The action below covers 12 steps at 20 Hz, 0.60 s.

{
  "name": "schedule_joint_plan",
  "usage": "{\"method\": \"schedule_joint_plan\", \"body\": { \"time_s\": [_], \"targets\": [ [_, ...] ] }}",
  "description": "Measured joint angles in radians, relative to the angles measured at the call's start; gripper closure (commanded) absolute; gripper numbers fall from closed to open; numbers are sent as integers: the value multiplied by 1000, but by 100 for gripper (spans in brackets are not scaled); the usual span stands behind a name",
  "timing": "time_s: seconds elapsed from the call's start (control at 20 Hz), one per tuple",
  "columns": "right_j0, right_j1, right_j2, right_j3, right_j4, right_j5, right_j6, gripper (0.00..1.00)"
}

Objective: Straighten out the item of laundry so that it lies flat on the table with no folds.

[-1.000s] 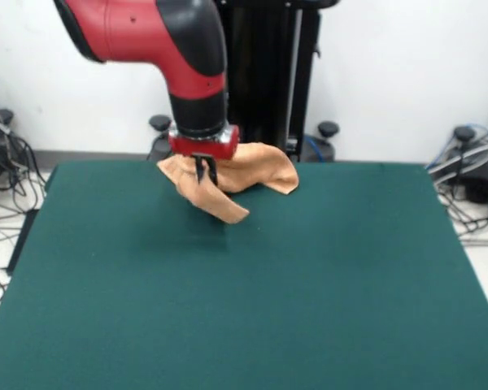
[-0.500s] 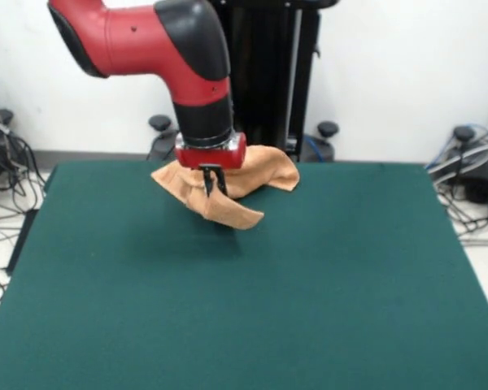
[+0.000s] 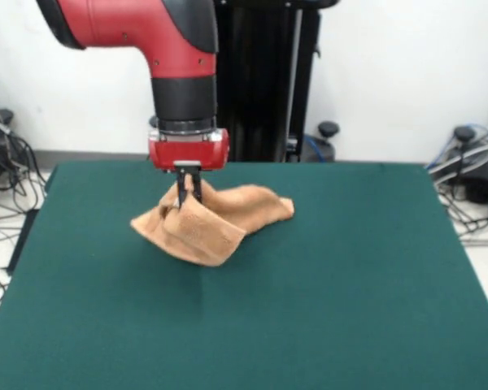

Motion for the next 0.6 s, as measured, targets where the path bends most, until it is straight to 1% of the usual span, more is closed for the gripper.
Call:
{"method": "schedule_joint_plan", "body": {
  "time_s": [0.15, 0.25, 0.4, 0.6],
  "targets": [
    [2, -41, 0, 0, 0, -68, 0, 100],
    [2, -56, 0, -1, 0, -86, 0, 100],
    [1, -60, 0, -2, 0, -87, 0, 100],
    [1, -38, 0, -11, 0, -87, 0, 100]
  ]
}}
